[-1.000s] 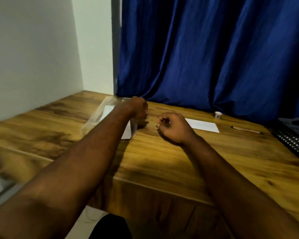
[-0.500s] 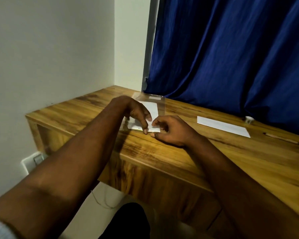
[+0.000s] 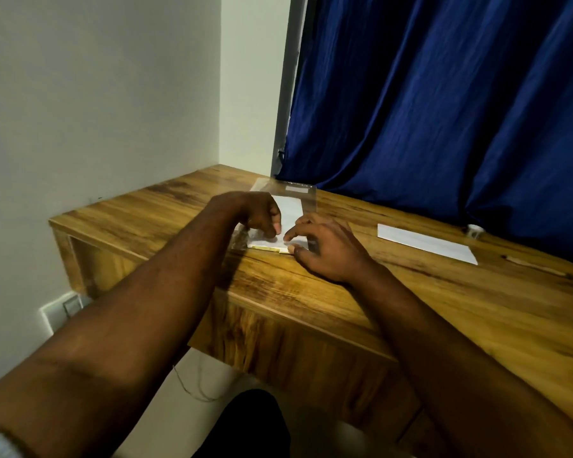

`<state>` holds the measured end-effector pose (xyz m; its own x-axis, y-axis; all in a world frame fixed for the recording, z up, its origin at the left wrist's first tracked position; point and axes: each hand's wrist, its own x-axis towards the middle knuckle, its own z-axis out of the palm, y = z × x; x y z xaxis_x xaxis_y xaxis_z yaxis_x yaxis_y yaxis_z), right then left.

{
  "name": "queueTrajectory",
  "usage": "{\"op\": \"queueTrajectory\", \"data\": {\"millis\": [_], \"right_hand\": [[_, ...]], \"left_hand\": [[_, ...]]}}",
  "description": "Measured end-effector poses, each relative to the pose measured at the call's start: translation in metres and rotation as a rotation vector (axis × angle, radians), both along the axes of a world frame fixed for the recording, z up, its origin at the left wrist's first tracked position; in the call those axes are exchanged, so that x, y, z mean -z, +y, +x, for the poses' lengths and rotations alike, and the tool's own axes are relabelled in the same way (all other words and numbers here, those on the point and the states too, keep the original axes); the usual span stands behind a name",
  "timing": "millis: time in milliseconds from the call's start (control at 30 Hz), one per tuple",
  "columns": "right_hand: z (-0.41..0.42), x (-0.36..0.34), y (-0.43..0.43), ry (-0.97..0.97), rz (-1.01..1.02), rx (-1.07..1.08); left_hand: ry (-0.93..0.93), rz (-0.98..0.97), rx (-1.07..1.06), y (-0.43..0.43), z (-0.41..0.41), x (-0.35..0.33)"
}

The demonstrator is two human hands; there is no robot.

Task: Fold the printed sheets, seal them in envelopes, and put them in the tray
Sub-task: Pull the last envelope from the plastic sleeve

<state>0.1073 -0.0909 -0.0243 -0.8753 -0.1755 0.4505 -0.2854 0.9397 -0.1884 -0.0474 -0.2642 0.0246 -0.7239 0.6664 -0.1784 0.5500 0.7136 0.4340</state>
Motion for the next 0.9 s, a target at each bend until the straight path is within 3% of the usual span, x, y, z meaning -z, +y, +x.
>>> {"op": "queueTrajectory", "data": {"millis": [167,300,667,900], "right_hand": [[-0.003,-0.003,-0.006,0.005,0.141,0.038],[-0.005,0.0,-0.009,-0.039,0.124,0.048],[-0.005,0.0,-0.014,-0.005,0.159,0.057],[-0.011,0.0,-0.022,0.002,0.196,0.101]], "left_hand": [[-0.092,-0.07,0.038,-0.004,0.002,-0.005],[-0.078,-0.139,0.04,-0.004,0.005,-0.009],[0.127,0.084,-0.002,-0.005,-0.004,0.006],[0.219,0.091,-0.021,-0.006,0.002,0.007]]}}
